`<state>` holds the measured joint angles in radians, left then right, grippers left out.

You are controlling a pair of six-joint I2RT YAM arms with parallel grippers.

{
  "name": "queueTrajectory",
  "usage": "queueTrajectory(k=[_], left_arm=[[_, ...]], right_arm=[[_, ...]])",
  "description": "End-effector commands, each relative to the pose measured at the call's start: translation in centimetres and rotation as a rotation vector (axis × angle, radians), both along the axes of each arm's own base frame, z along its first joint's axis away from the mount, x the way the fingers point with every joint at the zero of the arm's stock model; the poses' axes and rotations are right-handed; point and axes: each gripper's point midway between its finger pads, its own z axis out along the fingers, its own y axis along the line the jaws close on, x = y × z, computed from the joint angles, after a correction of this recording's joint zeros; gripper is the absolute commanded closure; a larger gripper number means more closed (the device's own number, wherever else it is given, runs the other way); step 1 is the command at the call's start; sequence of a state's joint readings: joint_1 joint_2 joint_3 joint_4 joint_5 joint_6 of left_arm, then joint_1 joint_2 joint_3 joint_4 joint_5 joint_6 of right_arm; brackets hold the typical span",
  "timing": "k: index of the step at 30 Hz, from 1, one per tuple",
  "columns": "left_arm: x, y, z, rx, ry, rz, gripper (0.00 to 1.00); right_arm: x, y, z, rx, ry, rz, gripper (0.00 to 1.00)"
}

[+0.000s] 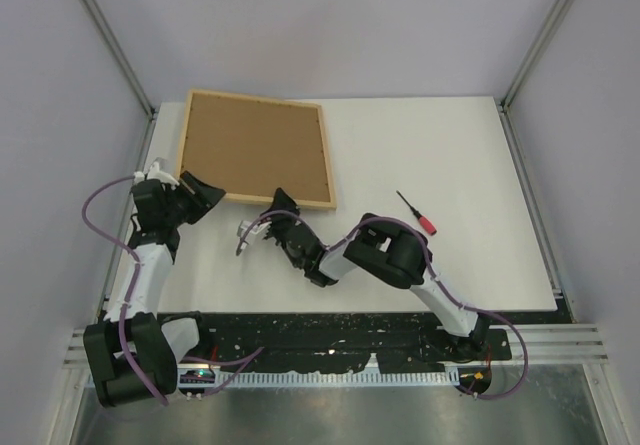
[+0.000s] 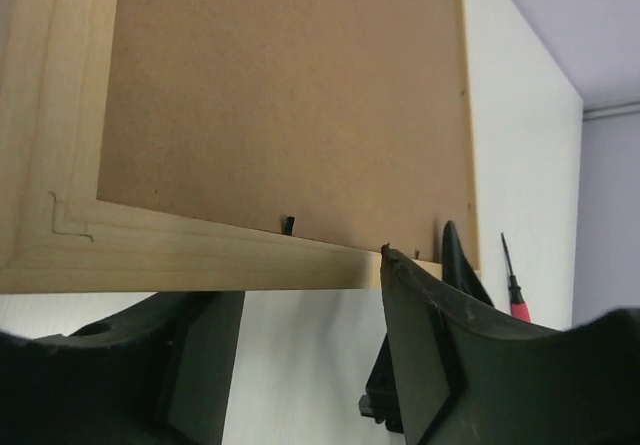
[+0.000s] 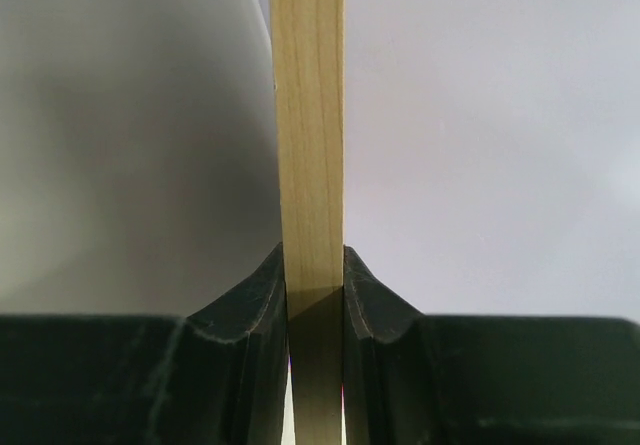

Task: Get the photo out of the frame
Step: Turn over the photo frame at the center of the board.

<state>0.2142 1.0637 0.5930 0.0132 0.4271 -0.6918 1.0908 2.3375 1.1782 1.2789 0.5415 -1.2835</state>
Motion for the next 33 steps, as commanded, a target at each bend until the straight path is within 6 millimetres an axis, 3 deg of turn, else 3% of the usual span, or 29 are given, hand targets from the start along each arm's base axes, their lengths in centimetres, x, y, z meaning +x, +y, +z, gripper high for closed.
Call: queueTrajectory(k=[1,9,15,18,19,20,21,22,23,24,25,28,29,33], left_arm=[[-0.1,0.6,-0.2,0.145,-0.023,-0.062,0.34],[-0.4,0.2,-0.1,0.174,0.013,-0.123,0.0],[-1.3,0.1,1.6,0.233,-0.021,-0.158,0.0],[-1.5,0.2,2.7,0.254,-0.05,-0.163,0.0],[-1.6,0.2,2.9,0.263,-0.054,-0.163,0.0],[-1.6,0.3,3.1,0.273,-0.058,-0.166,0.0],[-1.7,0.2,3.3,0.285,-0.063,-0.173,0.0],[-1.7,0.4,3.3,0.296,-0.058,-0.175,0.0],[-1.8,0.5,3.3,0.308,-0.059,-0.176,0.0],[-1.9,0.5,3.3,0.317,-0.06,-0.18,0.0],[-2.0,0.6,3.4,0.329,-0.067,-0.182,0.0],[-2.0,0.6,3.6,0.347,-0.09,-0.183,0.0],[-2.0,0.6,3.7,0.35,-0.096,-0.183,0.0],[-1.8,0.6,4.8,0.372,-0.126,-0.192,0.0]], right_arm=[[-0.4,-4.0,6.5,0.157,-0.134,-0.092,0.92],[-2.1,-8.1,5.7,0.098,-0.067,-0.124,0.92],[-4.1,-11.8,4.1,0.034,0.017,-0.12,0.92],[-5.5,-13.5,1.2,-0.026,0.131,-0.102,0.92],[-6.2,-14.0,1.1,-0.033,0.153,-0.089,0.92],[-6.9,-14.2,-0.8,-0.074,0.227,-0.077,0.92],[-7.6,-14.2,-0.4,-0.061,0.248,-0.064,0.92],[-8.3,-14.7,-2.4,-0.093,0.332,-0.067,0.92],[-9.1,-14.4,-2.1,-0.079,0.358,-0.051,0.92],[-9.9,-14.9,-4.0,-0.107,0.447,-0.066,0.92],[-10.4,-14.6,-3.8,-0.1,0.474,-0.064,0.89],[-12.2,-15.7,-6.8,-0.15,0.642,-0.102,0.72],[-12.8,-15.8,-7.4,-0.171,0.682,-0.093,0.58],[-14.7,-16.0,-8.1,-0.196,0.808,-0.055,0.3]])
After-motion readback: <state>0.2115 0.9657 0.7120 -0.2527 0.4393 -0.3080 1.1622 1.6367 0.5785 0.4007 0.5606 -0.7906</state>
